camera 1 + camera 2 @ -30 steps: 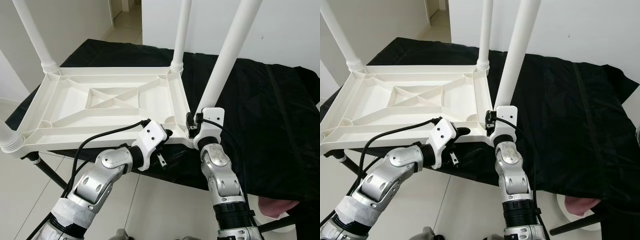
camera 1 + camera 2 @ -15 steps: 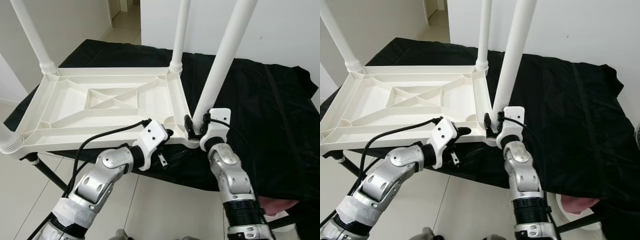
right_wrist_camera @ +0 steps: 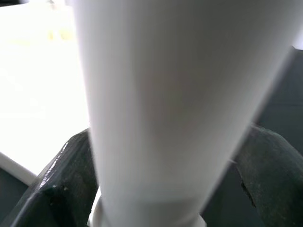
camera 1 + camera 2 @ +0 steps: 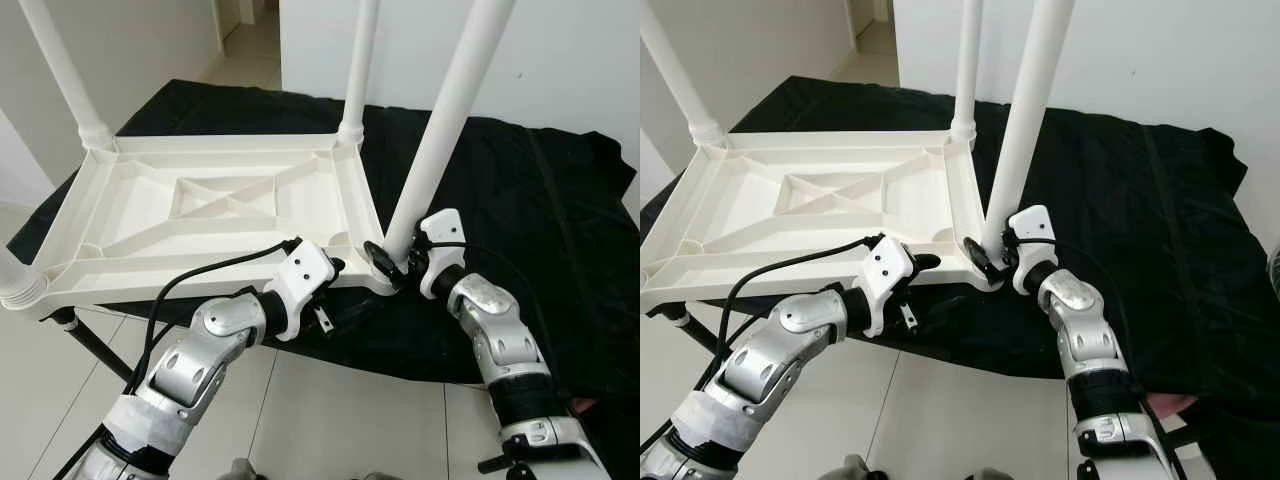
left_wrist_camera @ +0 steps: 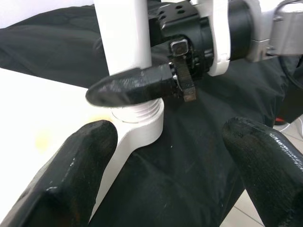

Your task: Building children table

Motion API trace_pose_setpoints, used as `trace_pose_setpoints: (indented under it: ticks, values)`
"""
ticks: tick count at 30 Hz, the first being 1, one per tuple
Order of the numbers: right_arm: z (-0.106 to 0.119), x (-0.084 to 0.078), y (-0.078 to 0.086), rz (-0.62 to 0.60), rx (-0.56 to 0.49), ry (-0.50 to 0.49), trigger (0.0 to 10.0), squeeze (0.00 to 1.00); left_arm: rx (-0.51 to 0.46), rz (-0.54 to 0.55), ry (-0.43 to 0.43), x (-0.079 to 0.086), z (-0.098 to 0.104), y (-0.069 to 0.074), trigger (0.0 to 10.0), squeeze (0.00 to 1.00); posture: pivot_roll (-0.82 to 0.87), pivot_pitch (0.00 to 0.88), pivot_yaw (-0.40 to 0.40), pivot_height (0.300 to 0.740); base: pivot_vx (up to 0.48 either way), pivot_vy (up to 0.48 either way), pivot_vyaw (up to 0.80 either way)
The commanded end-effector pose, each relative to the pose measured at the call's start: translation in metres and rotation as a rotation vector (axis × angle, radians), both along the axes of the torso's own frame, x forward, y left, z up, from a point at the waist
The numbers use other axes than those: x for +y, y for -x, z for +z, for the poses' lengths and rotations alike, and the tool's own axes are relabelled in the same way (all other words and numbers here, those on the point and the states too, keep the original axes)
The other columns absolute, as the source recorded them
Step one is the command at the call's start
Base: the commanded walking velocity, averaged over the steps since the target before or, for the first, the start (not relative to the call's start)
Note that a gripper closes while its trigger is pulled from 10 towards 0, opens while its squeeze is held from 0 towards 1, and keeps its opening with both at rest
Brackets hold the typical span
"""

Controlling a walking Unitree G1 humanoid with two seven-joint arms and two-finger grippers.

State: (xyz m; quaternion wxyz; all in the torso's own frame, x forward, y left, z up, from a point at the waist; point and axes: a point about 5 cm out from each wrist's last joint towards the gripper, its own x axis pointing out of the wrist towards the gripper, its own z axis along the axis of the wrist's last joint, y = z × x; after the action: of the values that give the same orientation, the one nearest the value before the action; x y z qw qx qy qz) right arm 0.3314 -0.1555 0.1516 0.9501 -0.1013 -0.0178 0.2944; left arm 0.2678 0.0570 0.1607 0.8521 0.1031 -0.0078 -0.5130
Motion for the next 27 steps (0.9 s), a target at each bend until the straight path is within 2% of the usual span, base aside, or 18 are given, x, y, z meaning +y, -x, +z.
trace_pose_setpoints:
  ticks: [1, 3, 5, 6, 7, 8, 9, 19, 20, 21, 25, 27]
  values:
    - [0.002, 0.004, -0.004, 0.063, -0.002, 0.007, 10.0, 0.00, -0.005, -0.024, -0.019, -0.001, 0.000, -0.001, 10.0, 0.00, -0.07, 0.016, 0.013, 0.740, 0.000, 0.000, 0.00]
    - [0.002, 0.009, -0.007, 0.137, 0.009, 0.015, 10.0, 0.00, -0.006, -0.025, -0.018, -0.001, 0.001, -0.001, 10.0, 0.00, -0.07, 0.016, 0.015, 0.740, 0.000, 0.000, 0.00]
    - [0.001, 0.010, -0.008, 0.161, 0.013, 0.020, 10.0, 0.00, -0.006, -0.025, -0.017, -0.001, 0.001, -0.001, 10.0, 0.00, -0.07, 0.016, 0.015, 0.740, 0.000, 0.000, 0.00]
    - [0.001, 0.011, -0.009, 0.182, 0.020, 0.019, 4.7, 0.00, -0.005, -0.026, -0.016, -0.001, 0.001, -0.001, 10.0, 0.00, -0.07, 0.017, 0.013, 0.740, 0.000, 0.000, 0.00]
    - [0.000, 0.012, -0.010, 0.207, 0.021, 0.023, 2.2, 0.00, -0.005, -0.028, -0.015, -0.002, 0.001, 0.000, 10.0, 0.00, -0.06, 0.018, 0.014, 0.740, 0.000, 0.000, 0.00]
    - [0.000, 0.012, -0.010, 0.207, 0.021, 0.023, 2.2, 0.00, -0.005, -0.028, -0.015, -0.002, 0.001, 0.000, 10.0, 0.00, -0.06, 0.018, 0.014, 0.740, 0.000, 0.000, 0.00]
    - [-0.001, 0.012, -0.010, 0.225, 0.029, 0.024, 0.0, 0.00, -0.005, -0.031, -0.015, -0.003, 0.001, 0.000, 10.0, 0.00, -0.06, 0.018, 0.014, 0.740, 0.000, 0.000, 0.00]
    - [-0.007, 0.007, -0.012, 0.248, 0.055, 0.022, 0.0, 0.00, 0.000, -0.041, -0.017, -0.004, 0.000, 0.002, 10.0, 0.00, -0.06, 0.018, 0.016, 0.740, 0.000, 0.000, 0.00]
    - [-0.009, 0.006, -0.012, 0.238, 0.061, 0.016, 4.5, 0.00, 0.001, -0.043, -0.017, -0.004, -0.001, 0.002, 10.0, 0.00, -0.07, 0.020, 0.016, 0.740, 0.000, 0.000, 0.00]
    - [-0.010, 0.004, -0.013, 0.215, 0.064, 0.002, 10.0, 0.00, 0.002, -0.044, -0.017, -0.005, -0.001, 0.002, 10.0, 0.00, -0.07, 0.020, 0.016, 0.740, 0.000, 0.000, 0.00]
    - [-0.010, 0.000, -0.015, 0.148, 0.062, -0.015, 10.0, 0.00, 0.004, -0.046, -0.015, -0.006, -0.001, 0.003, 10.0, 0.00, -0.07, 0.023, 0.015, 0.740, 0.000, 0.000, 0.00]
    - [-0.011, -0.004, -0.017, 0.058, 0.060, -0.020, 10.0, 0.00, 0.004, -0.048, -0.015, -0.006, -0.001, 0.003, 10.0, 0.00, -0.07, 0.026, 0.015, 0.740, 0.000, 0.000, 0.00]
